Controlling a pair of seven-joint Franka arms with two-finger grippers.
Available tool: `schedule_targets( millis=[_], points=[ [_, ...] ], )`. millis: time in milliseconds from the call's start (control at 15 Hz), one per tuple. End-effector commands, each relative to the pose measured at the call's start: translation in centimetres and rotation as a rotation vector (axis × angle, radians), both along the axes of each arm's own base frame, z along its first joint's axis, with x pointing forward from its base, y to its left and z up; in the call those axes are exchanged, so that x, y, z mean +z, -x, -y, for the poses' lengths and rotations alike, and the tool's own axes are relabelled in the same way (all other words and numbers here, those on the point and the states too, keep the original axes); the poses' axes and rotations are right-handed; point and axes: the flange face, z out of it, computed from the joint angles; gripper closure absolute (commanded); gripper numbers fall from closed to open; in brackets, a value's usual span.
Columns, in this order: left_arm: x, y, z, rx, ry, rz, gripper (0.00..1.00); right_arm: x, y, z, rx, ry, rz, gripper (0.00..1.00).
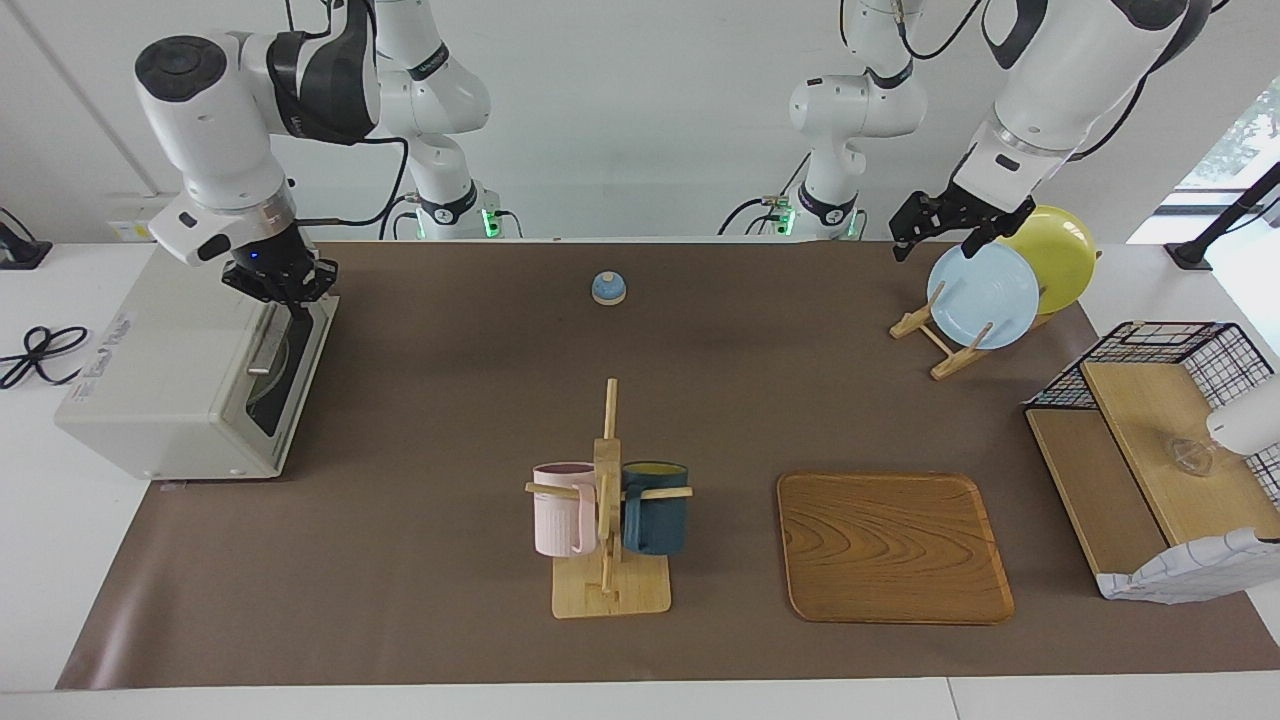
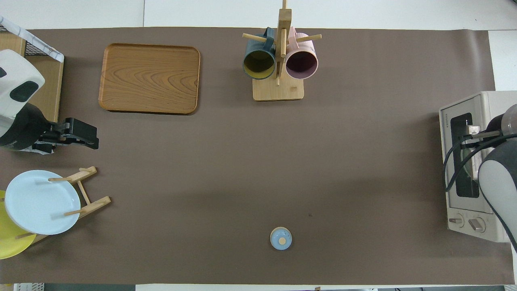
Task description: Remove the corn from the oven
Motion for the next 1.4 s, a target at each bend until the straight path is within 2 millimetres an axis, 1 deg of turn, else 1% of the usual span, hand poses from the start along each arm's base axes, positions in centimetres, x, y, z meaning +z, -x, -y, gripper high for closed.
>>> schedule_targets(
  millis=[0, 67, 400, 533, 867, 933, 1000, 1067, 1333],
  points=[
    [0.3, 0.3, -0.2, -0.006, -0.016, 0.016, 0.00, -1.8, 1.1, 2.2, -0.037, 0.016, 0.024, 1.00],
    [0.3, 0.3, -0.2, -0.006, -0.016, 0.015, 0.00, -2.4, 1.2, 2.6, -0.042, 0.015, 0.028, 1.00],
    [0.5, 0.3, 0.0, -0.009, -0.015, 0.019, 0.00, -4.9, 1.3, 2.9, -0.020, 0.048, -0.021, 1.00],
    [0.5, 0.3, 0.0, -0.009, -0.015, 0.019, 0.00, -5.2, 1.2, 3.0, -0.012, 0.051, -0.028, 1.00],
    [0.5, 0.3, 0.0, -0.009, -0.015, 0.021, 0.00, -5.2, 1.4, 3.3, 0.075, 0.079, -0.067, 1.00],
    [0.4, 0.3, 0.1, -0.010, -0.015, 0.019, 0.00, -5.3, 1.5, 3.6, 0.073, 0.078, -0.068, 1.00],
    [0.4, 0.3, 0.1, -0.009, -0.015, 0.019, 0.00, -5.3, 1.6, 4.4, 0.064, 0.077, -0.070, 1.00],
    [0.5, 0.3, 0.1, -0.009, -0.015, 0.021, 0.00, -5.4, 1.7, 4.5, 0.064, 0.077, -0.073, 1.00],
    [0.4, 0.3, 0.2, -0.010, -0.016, 0.018, 0.00, -6.7, 2.1, 4.4, 0.074, 0.072, -0.085, 1.00]
  ],
)
